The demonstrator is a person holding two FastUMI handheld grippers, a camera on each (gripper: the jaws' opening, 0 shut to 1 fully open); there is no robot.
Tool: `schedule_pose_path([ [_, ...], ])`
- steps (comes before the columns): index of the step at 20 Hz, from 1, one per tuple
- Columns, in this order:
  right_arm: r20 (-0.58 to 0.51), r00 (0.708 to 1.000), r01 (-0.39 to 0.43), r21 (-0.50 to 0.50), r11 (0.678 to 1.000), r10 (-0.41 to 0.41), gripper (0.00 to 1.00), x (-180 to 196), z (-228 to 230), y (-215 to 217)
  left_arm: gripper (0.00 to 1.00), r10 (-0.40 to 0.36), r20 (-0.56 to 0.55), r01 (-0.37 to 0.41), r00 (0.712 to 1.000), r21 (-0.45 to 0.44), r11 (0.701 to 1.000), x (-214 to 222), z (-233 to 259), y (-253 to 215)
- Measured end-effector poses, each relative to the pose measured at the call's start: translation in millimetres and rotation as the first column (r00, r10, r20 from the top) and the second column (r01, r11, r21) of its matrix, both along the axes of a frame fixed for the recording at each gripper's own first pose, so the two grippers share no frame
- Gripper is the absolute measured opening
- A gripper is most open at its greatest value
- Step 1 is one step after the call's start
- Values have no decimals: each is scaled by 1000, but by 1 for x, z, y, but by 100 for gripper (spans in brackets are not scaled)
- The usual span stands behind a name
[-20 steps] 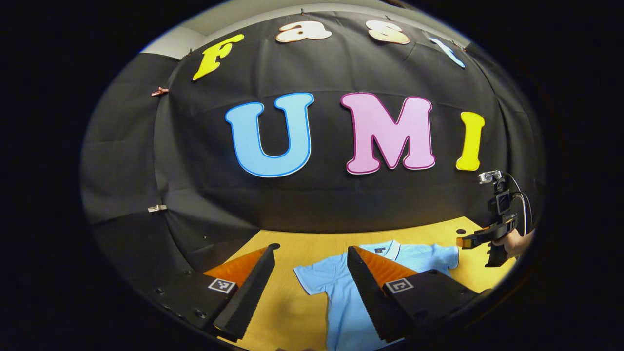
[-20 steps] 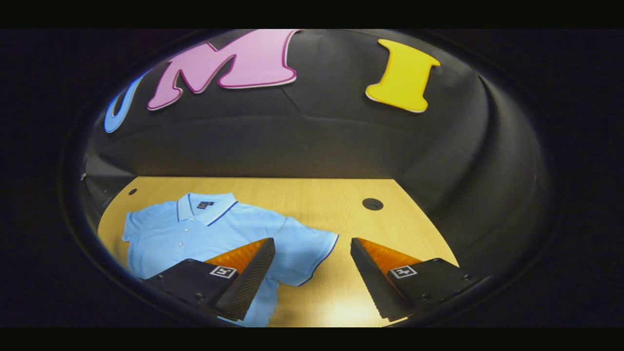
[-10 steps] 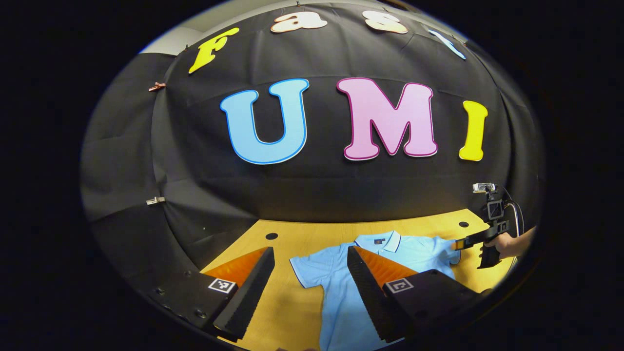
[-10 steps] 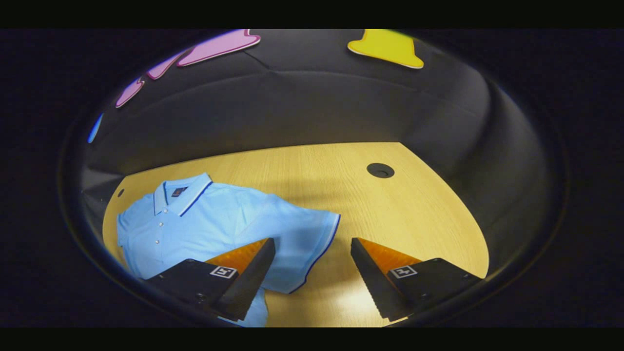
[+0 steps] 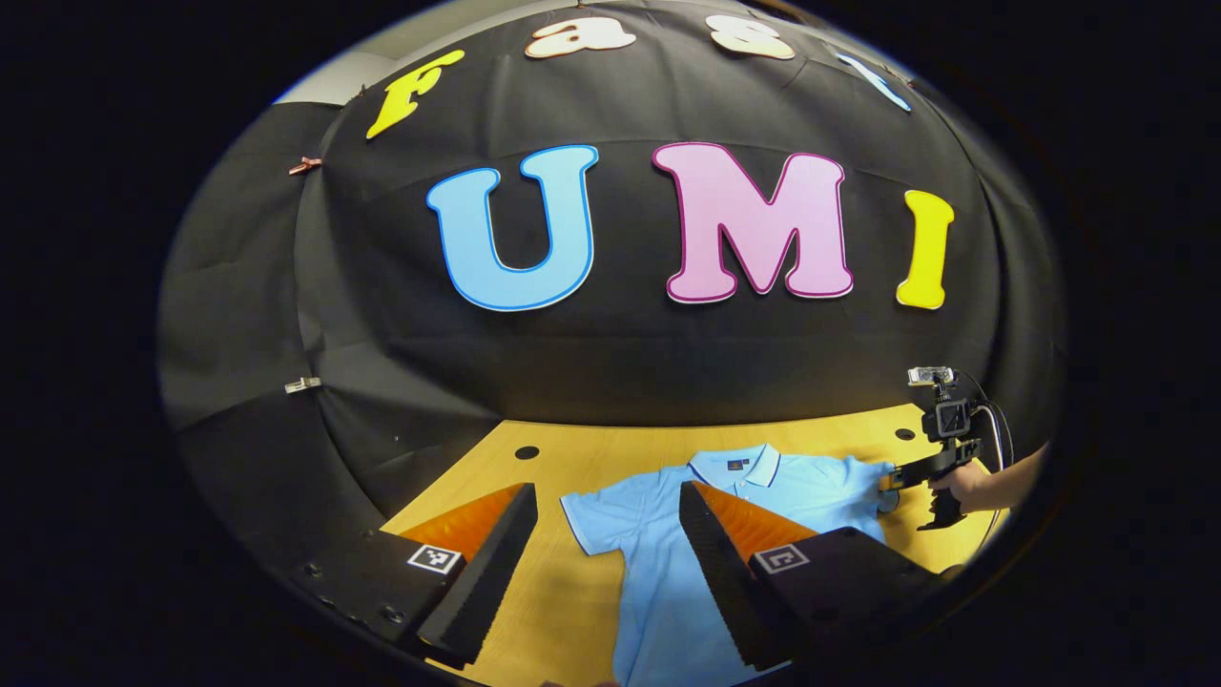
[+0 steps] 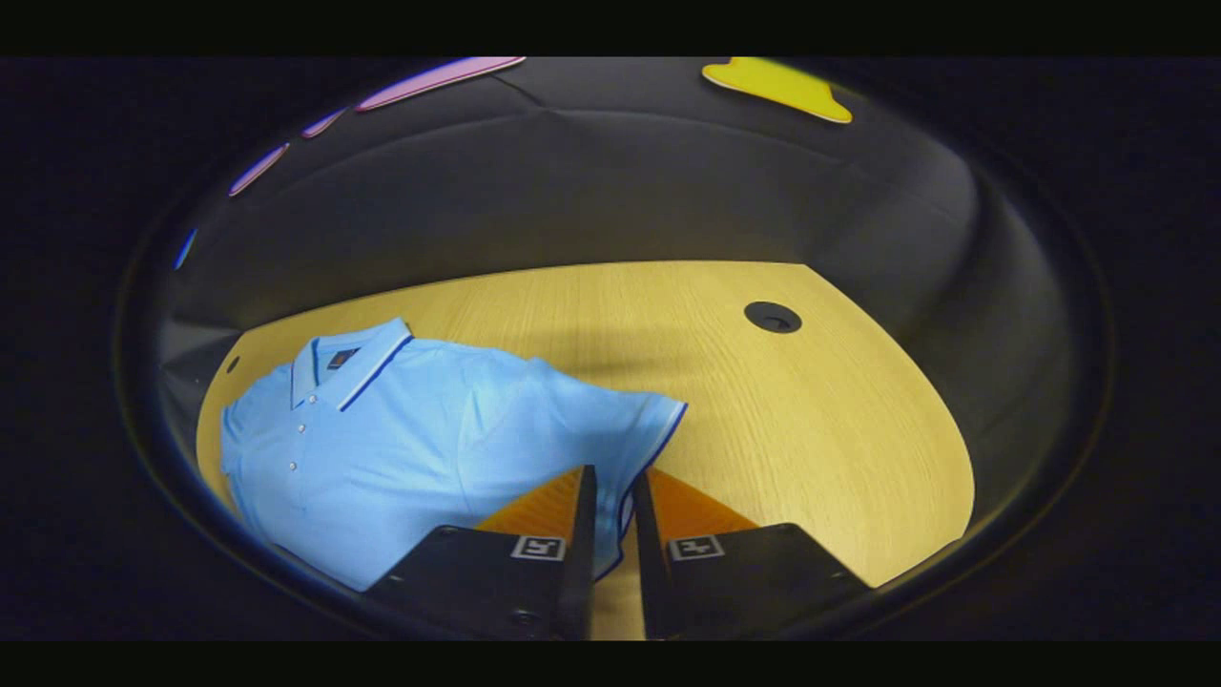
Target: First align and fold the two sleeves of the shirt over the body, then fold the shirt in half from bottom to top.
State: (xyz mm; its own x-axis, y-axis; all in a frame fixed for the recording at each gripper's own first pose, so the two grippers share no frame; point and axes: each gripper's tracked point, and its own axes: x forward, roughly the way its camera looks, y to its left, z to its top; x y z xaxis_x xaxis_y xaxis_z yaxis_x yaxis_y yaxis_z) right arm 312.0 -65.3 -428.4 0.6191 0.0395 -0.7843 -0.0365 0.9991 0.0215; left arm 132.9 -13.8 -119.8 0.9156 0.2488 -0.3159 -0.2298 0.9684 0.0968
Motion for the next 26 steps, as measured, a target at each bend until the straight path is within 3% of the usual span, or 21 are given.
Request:
schedule_pose_path([
  [2, 7, 1000, -4, -8, 1000, 4, 2, 1, 0, 4, 96, 11, -3, -11, 1000, 3, 1000, -6, 1, 2],
  [3, 7, 1000, 1, -6, 1000, -1, 0, 2, -1, 5, 96, 14, 1, -14, 1000, 5, 1000, -9, 1, 3],
  [4, 9, 1000, 7, 1, 1000, -7, 5, 3, 1, 6, 95, 17, -1, -17, 1000, 5, 1000, -13, 0, 4],
  [8, 73, 997, 8, -7, 1000, -7, 0, 13, 26, 12, 95, 32, -15, -32, 999, -5, 999, -28, -6, 11],
  [15, 166, 964, -196, -92, 976, 210, 5, 23, 71, 88, 95, 41, 3, -41, 999, -15, 999, -38, -6, 27],
  [16, 167, 957, -224, -93, 970, 237, 0, 21, 72, 102, 95, 44, 4, -44, 999, -17, 999, -39, -6, 29],
  [20, 143, 933, -320, -86, 943, 330, 5, 6, 63, 168, 95, 71, -2, -71, 997, -34, 997, -50, -10, 44],
  [24, 113, 913, -382, -100, 919, 392, 5, -10, 49, 200, 96, 100, -10, -100, 995, -51, 994, -57, -15, 59],
  [25, 106, 909, -394, -105, 913, 404, 0, -14, 45, 206, 95, 106, -11, -107, 994, -55, 993, -59, -17, 62],
  [26, 97, 901, -412, -110, 905, 422, 5, -18, 40, 213, 95, 112, -14, -113, 994, -60, 992, -61, -19, 65],
])
